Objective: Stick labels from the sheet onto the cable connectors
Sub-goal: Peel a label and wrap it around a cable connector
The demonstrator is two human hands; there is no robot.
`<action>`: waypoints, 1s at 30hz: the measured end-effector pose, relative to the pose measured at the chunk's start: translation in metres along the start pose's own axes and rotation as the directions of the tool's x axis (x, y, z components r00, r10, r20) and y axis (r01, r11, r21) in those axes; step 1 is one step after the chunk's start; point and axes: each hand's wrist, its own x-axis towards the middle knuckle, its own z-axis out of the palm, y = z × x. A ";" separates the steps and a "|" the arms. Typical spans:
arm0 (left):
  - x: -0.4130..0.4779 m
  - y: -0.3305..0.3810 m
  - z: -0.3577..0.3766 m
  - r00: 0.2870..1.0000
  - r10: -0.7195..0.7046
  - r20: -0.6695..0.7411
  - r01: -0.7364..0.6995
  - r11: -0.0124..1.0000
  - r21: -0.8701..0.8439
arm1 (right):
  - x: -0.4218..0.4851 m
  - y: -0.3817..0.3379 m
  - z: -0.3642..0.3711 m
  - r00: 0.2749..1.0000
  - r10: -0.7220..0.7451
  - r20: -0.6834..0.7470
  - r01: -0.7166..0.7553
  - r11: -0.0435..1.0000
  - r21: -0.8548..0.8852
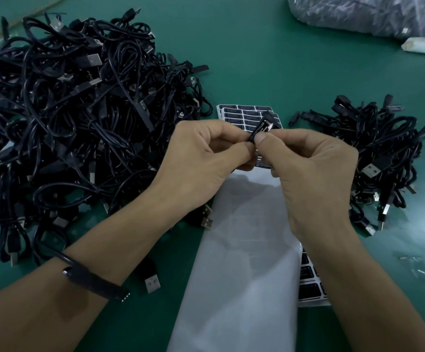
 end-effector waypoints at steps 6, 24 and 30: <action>0.000 0.000 0.000 1.000 -0.004 0.004 0.004 1.000 0.004 | 0.003 0.001 -0.001 0.999 0.040 0.020 -0.041 0.999 0.028; 0.000 -0.001 -0.001 1.000 0.030 0.002 -0.030 0.999 0.029 | 0.002 0.001 -0.003 1.000 0.007 -0.002 -0.007 0.998 -0.065; 0.001 -0.001 -0.001 0.999 0.039 0.017 -0.040 0.999 0.018 | 0.005 0.007 -0.006 0.997 0.033 -0.067 -0.037 0.997 -0.061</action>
